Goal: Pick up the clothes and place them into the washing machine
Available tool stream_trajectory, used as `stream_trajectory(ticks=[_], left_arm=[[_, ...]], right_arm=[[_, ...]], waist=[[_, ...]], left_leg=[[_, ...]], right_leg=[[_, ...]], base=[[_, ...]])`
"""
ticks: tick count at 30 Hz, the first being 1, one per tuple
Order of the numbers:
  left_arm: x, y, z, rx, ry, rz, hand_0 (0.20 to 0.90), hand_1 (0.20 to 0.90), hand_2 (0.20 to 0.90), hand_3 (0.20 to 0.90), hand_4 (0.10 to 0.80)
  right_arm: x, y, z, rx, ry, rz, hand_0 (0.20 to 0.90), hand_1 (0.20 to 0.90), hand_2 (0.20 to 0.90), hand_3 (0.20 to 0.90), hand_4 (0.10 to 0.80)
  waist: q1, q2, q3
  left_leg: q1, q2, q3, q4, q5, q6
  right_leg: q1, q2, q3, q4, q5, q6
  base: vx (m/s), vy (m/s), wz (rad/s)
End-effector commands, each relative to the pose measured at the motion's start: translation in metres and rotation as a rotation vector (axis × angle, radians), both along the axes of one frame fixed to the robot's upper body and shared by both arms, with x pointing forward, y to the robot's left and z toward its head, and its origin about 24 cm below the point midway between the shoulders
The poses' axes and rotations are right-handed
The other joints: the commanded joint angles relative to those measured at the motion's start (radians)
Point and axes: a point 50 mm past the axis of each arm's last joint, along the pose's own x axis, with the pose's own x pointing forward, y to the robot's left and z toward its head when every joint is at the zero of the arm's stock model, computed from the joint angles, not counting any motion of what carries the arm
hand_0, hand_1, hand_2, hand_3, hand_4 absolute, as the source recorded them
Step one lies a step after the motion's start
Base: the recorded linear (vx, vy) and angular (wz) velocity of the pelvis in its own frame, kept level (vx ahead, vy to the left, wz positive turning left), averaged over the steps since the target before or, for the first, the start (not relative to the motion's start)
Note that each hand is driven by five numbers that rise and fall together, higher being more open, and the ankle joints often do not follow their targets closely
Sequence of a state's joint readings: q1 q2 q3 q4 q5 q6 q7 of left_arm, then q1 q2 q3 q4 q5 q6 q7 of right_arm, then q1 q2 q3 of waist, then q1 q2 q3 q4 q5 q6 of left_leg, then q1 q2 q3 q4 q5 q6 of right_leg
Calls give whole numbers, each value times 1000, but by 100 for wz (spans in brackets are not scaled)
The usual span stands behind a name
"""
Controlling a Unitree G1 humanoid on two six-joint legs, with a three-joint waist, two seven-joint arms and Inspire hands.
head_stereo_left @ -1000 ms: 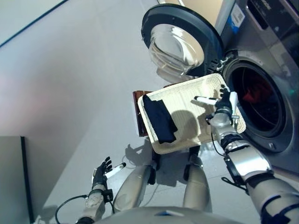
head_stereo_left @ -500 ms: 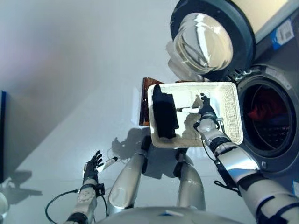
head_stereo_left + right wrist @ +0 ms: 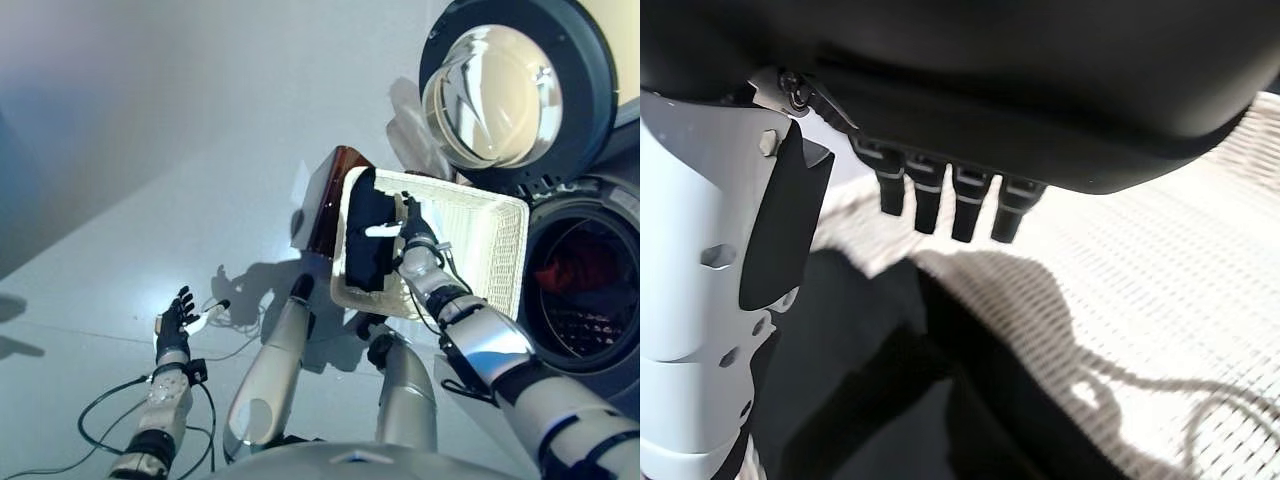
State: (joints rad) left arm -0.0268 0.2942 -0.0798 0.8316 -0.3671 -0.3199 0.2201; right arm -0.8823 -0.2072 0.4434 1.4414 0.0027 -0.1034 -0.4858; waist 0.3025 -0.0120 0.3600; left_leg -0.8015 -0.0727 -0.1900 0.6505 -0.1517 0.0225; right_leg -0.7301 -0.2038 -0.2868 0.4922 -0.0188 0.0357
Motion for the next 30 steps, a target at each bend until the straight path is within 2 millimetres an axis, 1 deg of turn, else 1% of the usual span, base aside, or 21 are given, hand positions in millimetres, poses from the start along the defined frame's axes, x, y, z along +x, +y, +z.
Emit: stream_trajectory(ticks=[1,2,3,4,5,6,7,9,10,11,13,14,15,16,19,25,27,30], left_arm=[[-2,21,18,72,-75,51,900,900,900,900,800],[6,16,23,68,-106,36,900,900,900,900,800],[6,16,23,68,-106,36,900,900,900,900,800],[10,16,26,71,-113,38,900,900,900,900,800],[14,10,27,65,-121,20,900,900,900,900,800],[18,0,28,61,-125,-24,900,900,900,900,800],[18,-1,28,61,-124,-25,900,900,900,900,800],[20,-5,31,65,-136,-42,900,900,900,900,800],[20,-8,30,62,-137,-50,900,900,900,900,800],[19,-10,30,61,-134,-61,900,900,900,900,800],[15,-13,26,62,-116,-67,900,900,900,900,800],[14,-13,25,60,-110,-68,900,900,900,900,800],[14,-15,25,61,-112,-75,900,900,900,900,800],[14,-18,24,60,-110,-85,900,900,900,900,800],[10,-22,19,50,-91,-92,900,900,900,900,800],[1,-23,12,50,-54,-97,900,900,900,900,800],[-3,-24,8,47,-39,-106,900,900,900,900,800],[-9,-22,5,42,-23,-106,900,900,900,900,800]], right_arm=[[5,-23,16,-164,-22,-67,900,900,900,900,800],[3,-30,15,-212,4,-87,900,900,900,900,800],[3,-30,15,-212,4,-87,900,900,900,900,800],[1,-37,14,-242,28,-107,900,900,900,900,800],[-3,-40,9,-252,59,-120,900,900,900,900,800],[-11,-51,1,-282,124,-153,900,900,900,900,800],[-11,-51,1,-282,124,-153,683,683,683,683,645],[-14,-63,2,-298,139,-196,354,354,354,354,410],[-18,-69,-1,-292,157,-214,321,321,321,321,386],[-22,-74,-4,-297,178,-222,216,216,216,216,312],[-25,-81,-6,-304,194,-240,260,260,260,260,343],[-27,-84,-7,-310,200,-242,260,260,260,260,343],[-29,-86,-8,-316,209,-245,241,241,241,241,329],[-31,-89,-10,-320,214,-251,200,200,200,200,300],[-39,-94,-18,-334,247,-266,200,200,200,200,300],[-50,-100,-27,-350,274,-287,200,200,200,200,300],[-55,-106,-29,-359,284,-311,200,200,200,200,300],[-62,-123,-27,-364,285,-364,200,200,200,200,300]], waist=[[60,52,-17],[75,66,-12],[74,66,-13],[82,73,-12],[89,83,-7],[110,103,-7],[110,104,-9],[125,124,-10],[131,132,-9],[138,140,-10],[148,151,-13],[151,154,-14],[155,158,-16],[156,162,-18],[152,172,-27],[138,171,-46],[129,170,-55],[111,168,-70]], left_leg=[[-63,-40,16,-39,56,-20],[-84,-52,6,-30,59,-19],[-86,-53,5,-29,59,-19],[-94,-57,2,-29,61,-19],[-103,-65,-2,-27,63,-19],[-113,-78,-10,-32,69,-18],[-115,-79,-11,-32,69,-18],[-126,-89,-19,-43,78,-16],[-130,-94,-18,-46,81,-14],[-132,-96,-18,-51,85,-13],[-135,-100,-17,-61,93,-11],[-137,-100,-15,-65,97,-11],[-138,-101,-13,-73,99,-10],[-140,-101,-10,-79,103,-10],[-130,-99,-5,-102,113,-9],[-95,-87,8,-132,118,-8],[-77,-83,14,-148,119,-8],[-48,-73,29,-168,122,-10]], right_leg=[[2,15,-7,153,-138,-9],[-17,5,-17,179,-151,-12],[-18,5,-18,180,-152,-12],[-27,-3,-23,195,-161,-12],[-34,-11,-28,207,-165,-12],[-44,-27,-37,229,-176,-14],[-45,-28,-38,230,-177,-14],[-52,-39,-38,241,-184,-13],[-58,-44,-38,250,-187,-14],[-62,-47,-36,254,-189,-14],[-68,-58,-35,255,-190,-16],[-71,-60,-33,257,-189,-16],[-75,-64,-30,255,-187,-16],[-78,-68,-29,254,-186,-15],[-74,-75,-21,246,-181,-13],[-46,-71,-8,213,-165,-11],[-32,-68,-1,192,-159,-10],[-7,-63,11,157,-142,-7]], base=[[-5,18,31],[6,15,39],[8,12,51],[14,3,44],[30,2,35],[21,-2,25],[23,-1,35],[17,7,48],[13,28,27],[12,27,13],[14,25,14],[10,34,27],[8,30,20],[8,17,-6],[33,17,-10],[28,5,-4],[20,-7,-9],[20,11,-11]])
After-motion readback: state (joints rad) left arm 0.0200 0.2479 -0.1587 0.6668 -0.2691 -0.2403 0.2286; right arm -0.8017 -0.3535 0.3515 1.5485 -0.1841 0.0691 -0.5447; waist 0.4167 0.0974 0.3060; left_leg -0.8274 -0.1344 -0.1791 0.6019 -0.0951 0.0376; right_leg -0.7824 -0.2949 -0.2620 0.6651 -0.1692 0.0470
